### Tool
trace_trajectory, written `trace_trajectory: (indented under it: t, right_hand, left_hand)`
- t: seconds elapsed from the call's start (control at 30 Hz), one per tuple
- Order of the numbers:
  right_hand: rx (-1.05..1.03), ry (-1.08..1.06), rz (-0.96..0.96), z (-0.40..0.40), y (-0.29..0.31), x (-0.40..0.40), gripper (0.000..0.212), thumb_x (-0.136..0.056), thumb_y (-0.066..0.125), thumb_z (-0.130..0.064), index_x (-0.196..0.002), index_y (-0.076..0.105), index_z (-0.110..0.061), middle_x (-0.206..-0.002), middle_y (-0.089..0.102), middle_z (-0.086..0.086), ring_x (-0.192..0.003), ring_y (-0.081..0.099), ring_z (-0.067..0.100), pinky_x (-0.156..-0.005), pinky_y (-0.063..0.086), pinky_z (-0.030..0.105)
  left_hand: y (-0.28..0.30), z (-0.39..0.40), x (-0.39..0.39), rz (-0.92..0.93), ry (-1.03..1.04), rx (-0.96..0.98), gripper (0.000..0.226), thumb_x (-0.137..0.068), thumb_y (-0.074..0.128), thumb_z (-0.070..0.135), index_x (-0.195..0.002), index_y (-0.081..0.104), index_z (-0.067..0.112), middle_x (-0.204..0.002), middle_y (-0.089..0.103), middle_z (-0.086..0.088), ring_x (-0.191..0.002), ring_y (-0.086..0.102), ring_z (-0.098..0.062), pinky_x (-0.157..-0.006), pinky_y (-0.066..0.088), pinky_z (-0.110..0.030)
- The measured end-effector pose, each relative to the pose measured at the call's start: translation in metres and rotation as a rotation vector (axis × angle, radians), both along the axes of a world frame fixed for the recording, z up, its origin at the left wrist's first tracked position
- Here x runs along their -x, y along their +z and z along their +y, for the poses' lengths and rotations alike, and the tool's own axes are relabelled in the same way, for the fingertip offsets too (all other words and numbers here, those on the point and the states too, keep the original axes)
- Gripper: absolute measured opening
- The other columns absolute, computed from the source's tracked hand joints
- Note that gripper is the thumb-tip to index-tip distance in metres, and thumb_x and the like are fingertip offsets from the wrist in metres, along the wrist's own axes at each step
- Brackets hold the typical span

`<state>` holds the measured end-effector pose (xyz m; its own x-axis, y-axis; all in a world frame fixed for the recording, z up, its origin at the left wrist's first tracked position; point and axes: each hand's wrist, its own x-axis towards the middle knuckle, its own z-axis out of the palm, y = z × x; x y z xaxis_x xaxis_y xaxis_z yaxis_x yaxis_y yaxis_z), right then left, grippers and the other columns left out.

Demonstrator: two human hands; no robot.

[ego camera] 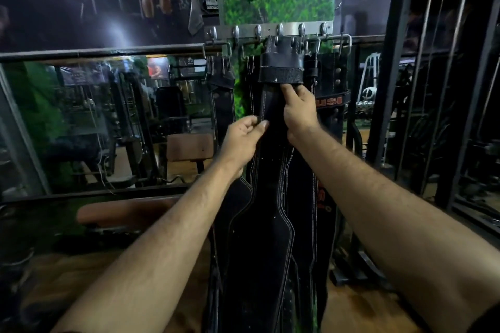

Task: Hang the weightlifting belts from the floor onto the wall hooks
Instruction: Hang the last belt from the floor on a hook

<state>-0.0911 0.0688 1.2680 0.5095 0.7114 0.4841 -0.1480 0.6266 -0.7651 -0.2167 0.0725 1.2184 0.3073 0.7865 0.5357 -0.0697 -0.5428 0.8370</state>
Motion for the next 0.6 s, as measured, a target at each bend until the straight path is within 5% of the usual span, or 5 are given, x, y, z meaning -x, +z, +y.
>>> trace_trajectory:
  t: [0.07,0.23,0.37,0.6]
  right_hand:
    - [-0.015,-0.001,0.006,0.0,0.002,0.003,0.013,-0.1,0.06,-0.015,-0.087,0.063,-0.012,-0.091,0.072,0.012,-0.087,0.071,0.026,-0.084,0.061,0.045]
    - [-0.085,-0.077,0.02,0.0,0.01,-0.006,0.015,-0.099,0.06,-0.011,-0.085,0.063,-0.012,-0.075,0.071,-0.002,-0.068,0.069,0.007,-0.068,0.059,0.026]
    - [-0.016,-0.11,0.005,0.005,-0.006,-0.006,0.017,-0.1,0.06,-0.012,-0.083,0.064,-0.014,-0.08,0.071,0.001,-0.073,0.069,0.009,-0.066,0.056,0.021]
    - [0.02,-0.077,-0.052,0.011,-0.025,-0.007,0.017,-0.101,0.059,-0.013,-0.084,0.064,-0.015,-0.082,0.069,0.002,-0.08,0.066,0.014,-0.071,0.058,0.024]
  left_hand:
    - [0.01,-0.002,-0.003,-0.051,0.012,-0.033,0.022,-0.099,0.06,0.012,-0.078,0.06,0.01,-0.068,0.067,0.008,-0.067,0.064,-0.007,-0.064,0.054,-0.022]
    - [-0.069,-0.017,-0.009,0.005,-0.006,0.176,0.012,-0.095,0.067,0.016,-0.095,0.068,0.028,-0.091,0.074,0.015,-0.083,0.069,0.008,-0.078,0.052,-0.015]
    - [-0.11,-0.008,-0.003,0.071,-0.051,0.302,0.014,-0.094,0.067,0.011,-0.096,0.072,0.025,-0.092,0.078,0.007,-0.089,0.074,-0.01,-0.078,0.058,-0.023]
    - [-0.113,0.018,0.007,0.43,-0.094,0.302,0.027,-0.09,0.066,-0.004,-0.105,0.071,0.018,-0.103,0.077,0.001,-0.102,0.072,-0.017,-0.095,0.056,-0.033]
